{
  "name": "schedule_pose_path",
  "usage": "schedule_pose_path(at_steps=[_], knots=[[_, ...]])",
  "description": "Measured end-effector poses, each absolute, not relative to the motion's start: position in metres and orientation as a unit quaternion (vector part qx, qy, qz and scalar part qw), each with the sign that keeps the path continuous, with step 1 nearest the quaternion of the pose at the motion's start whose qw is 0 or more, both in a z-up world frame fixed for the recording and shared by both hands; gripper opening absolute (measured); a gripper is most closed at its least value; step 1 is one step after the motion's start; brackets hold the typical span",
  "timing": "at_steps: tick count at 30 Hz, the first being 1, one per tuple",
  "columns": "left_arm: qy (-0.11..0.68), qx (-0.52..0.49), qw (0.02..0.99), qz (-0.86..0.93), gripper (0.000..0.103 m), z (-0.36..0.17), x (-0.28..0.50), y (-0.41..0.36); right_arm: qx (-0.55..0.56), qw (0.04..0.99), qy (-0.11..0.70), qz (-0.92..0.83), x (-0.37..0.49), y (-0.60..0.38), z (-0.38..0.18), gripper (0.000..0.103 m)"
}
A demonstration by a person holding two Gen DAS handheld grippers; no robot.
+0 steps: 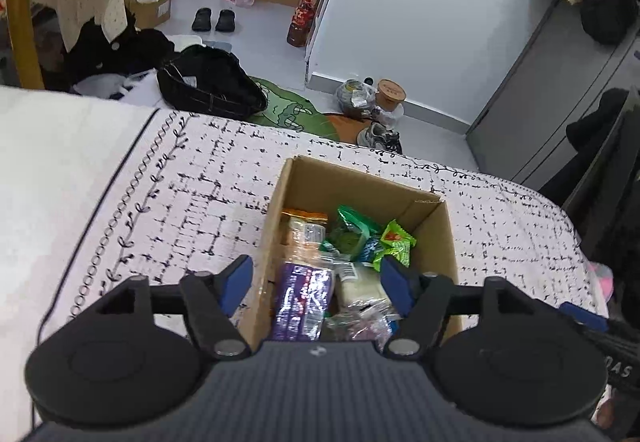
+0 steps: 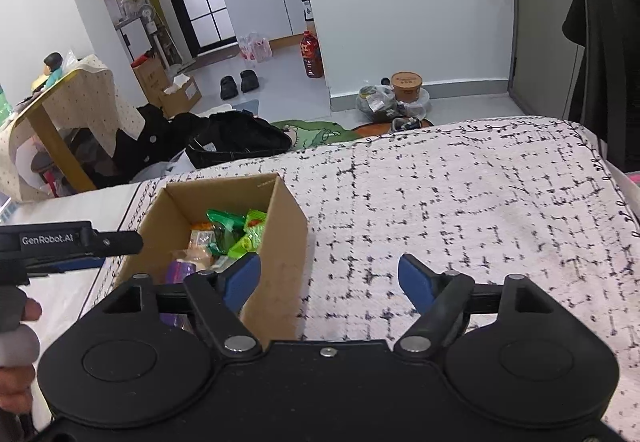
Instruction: Organize snacks
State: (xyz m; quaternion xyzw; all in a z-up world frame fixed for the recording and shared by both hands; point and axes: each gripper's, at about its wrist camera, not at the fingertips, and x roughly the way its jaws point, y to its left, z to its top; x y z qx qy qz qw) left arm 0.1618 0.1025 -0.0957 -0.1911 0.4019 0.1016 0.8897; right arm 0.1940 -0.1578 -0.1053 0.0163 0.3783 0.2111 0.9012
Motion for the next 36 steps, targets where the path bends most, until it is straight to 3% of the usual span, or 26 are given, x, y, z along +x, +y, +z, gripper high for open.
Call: schedule_pose_path(at_steps=[9, 16, 36], knots=[[0.399, -0.165, 0.9, 0.062, 0.083, -0.082, 0.147, 0.093, 0.005, 0.902, 0.38, 0.203, 0.181, -0.174, -0.09, 0.095], [0.409, -0.14, 0.9, 0.056, 0.088, -0.073, 0.13, 0.09, 0.005, 0.905, 0.373, 0.204, 0.17, -0.18, -0.076, 0.102], [0.409, -0.108, 0.906, 0.019, 0.098, -0.034, 0.083, 0.078, 0.001, 0.907, 0.374, 0.194, 0.138, -0.2, -0.048, 0.103]])
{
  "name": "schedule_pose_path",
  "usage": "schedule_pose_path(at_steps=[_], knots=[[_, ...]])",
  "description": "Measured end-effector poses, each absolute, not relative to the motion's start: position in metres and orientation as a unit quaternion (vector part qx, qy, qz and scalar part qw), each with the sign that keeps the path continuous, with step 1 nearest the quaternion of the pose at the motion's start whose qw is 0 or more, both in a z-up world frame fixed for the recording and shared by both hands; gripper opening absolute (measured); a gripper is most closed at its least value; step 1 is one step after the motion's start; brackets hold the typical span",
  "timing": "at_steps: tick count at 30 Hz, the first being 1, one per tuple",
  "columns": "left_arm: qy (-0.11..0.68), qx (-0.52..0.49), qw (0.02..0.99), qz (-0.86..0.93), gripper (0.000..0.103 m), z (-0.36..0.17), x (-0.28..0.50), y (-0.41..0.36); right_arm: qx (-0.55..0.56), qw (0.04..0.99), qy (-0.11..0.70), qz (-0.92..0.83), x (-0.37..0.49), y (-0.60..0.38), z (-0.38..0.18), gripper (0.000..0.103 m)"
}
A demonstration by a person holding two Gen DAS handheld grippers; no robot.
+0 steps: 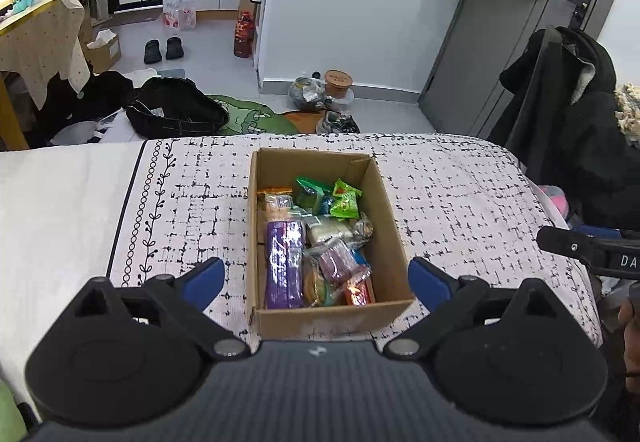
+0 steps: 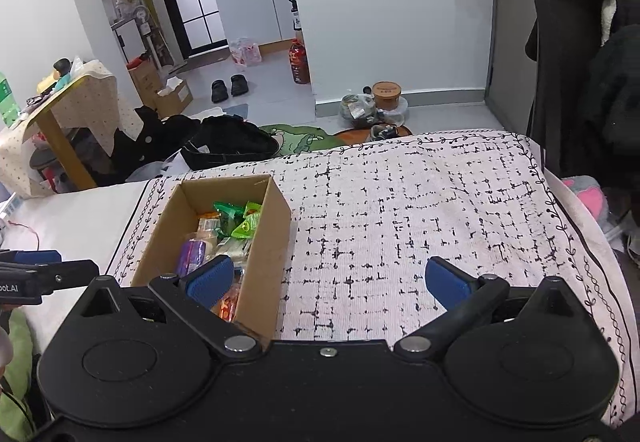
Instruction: Organize snacks
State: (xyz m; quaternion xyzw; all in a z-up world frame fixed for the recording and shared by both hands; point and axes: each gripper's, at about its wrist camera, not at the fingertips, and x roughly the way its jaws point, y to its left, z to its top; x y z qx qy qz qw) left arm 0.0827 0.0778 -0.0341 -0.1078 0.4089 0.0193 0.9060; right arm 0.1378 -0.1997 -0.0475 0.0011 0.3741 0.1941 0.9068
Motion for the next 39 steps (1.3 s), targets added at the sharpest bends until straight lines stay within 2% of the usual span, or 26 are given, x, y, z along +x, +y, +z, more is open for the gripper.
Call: schedule_pose_path(at_steps=[6, 39], knots=[[0.404, -0.104, 0.908, 0.021, 0.103, -0.026, 0.067, 0.076, -0.007, 0.905, 0.371, 0.208, 0.124, -0.203, -0.037, 0.103], [0.39, -0.109, 0.914, 0.006, 0.103, 0.015, 0.006, 0.043, 0.002, 0.902, 0.346, 0.258, 0.066, -0.237, 0.003, 0.103]])
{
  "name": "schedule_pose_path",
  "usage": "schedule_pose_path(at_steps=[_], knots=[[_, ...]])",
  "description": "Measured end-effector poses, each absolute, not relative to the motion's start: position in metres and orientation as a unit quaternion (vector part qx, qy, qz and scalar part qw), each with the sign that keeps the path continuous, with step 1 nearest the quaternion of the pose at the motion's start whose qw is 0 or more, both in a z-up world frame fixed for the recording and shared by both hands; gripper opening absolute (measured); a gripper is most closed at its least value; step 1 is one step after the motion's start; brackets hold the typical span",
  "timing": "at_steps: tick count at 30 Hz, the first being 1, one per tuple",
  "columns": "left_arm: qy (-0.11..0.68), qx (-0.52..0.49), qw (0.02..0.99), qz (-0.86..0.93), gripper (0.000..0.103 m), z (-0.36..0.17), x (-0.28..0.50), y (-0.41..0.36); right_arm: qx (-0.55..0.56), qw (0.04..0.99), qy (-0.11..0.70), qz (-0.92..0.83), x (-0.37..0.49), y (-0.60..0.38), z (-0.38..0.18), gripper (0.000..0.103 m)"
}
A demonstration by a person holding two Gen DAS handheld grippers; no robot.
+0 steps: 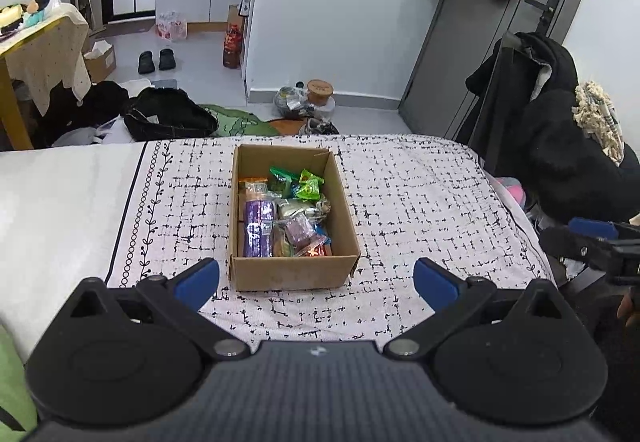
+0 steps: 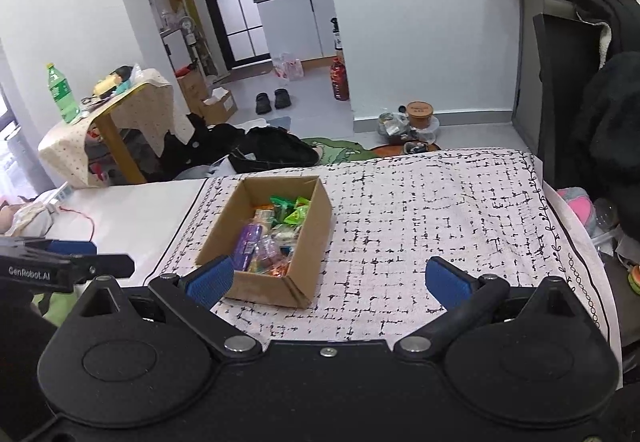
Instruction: Organize snacks
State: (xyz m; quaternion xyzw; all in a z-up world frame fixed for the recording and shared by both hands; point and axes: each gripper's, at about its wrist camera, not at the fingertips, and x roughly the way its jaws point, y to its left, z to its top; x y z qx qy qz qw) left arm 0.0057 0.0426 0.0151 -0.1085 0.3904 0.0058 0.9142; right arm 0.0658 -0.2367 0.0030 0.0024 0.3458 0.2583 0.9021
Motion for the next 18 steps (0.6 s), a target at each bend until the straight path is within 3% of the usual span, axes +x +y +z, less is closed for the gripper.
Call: schedule_pose_path(at_steps=[18], knots=[[0.377, -0.092, 0.922, 0.008, 0.103, 0.026, -0.01, 0.03, 0.006, 0.904, 0.331, 0.27, 0.052, -0.245, 0.012, 0.103]])
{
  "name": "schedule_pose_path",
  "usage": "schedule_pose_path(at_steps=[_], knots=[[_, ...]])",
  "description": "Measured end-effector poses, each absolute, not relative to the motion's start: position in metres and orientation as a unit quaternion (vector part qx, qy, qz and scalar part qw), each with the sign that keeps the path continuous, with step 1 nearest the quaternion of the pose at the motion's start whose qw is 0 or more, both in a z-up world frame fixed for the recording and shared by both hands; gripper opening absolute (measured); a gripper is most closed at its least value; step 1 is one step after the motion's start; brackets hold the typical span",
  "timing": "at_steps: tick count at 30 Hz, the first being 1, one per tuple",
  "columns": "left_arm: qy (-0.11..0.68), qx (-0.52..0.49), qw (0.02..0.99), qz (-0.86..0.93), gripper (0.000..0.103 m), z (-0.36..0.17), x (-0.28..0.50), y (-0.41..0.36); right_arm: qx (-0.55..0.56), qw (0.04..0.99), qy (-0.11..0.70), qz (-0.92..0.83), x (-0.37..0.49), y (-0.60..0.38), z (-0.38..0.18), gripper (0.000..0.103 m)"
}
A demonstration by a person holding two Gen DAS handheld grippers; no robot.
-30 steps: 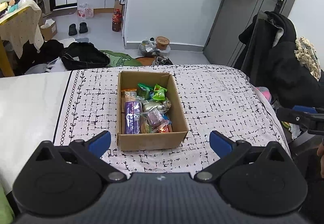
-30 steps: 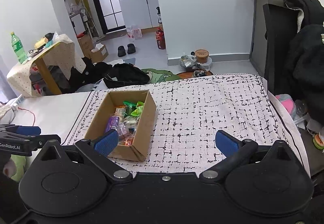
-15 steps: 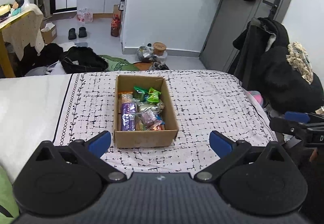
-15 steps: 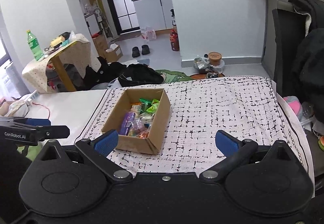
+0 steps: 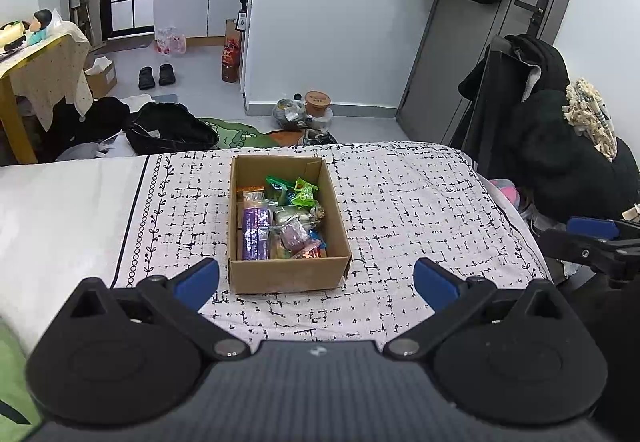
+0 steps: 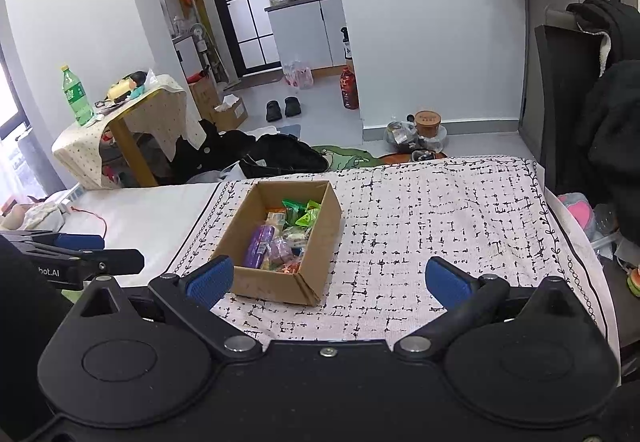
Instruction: Organize snacks
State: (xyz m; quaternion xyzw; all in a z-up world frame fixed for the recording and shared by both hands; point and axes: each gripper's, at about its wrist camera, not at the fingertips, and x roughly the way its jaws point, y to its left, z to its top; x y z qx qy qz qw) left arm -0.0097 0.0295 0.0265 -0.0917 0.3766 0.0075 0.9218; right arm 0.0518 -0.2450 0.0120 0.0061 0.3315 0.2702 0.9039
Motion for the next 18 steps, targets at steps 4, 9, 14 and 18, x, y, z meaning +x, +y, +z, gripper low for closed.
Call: schedule_pose_path(at_steps=[4, 9, 14, 18], knots=[[0.375, -0.091, 0.922, 0.008, 0.103, 0.0266, -0.0103, 0.0295, 0.007, 0.904, 0.33, 0.271, 0.0507, -0.2459, 0.0129, 0.103], [0.376, -0.092, 0.922, 0.006, 0.103, 0.0262, -0.0111, 0.03, 0.005, 0.906, 0.326, 0.271, 0.0501, -0.2477, 0.0149, 0.103], [0.376, -0.09, 0.922, 0.006, 0.103, 0.0264, -0.0112, 0.0299, 0.002, 0.906, 0.325, 0.272, 0.0499, -0.2467, 0.0155, 0.103], [0.375, -0.087, 0.923, 0.006, 0.103, 0.0273, -0.0109, 0.0286, 0.001, 0.905, 0.325, 0.275, 0.05, -0.2466, 0.0159, 0.103]])
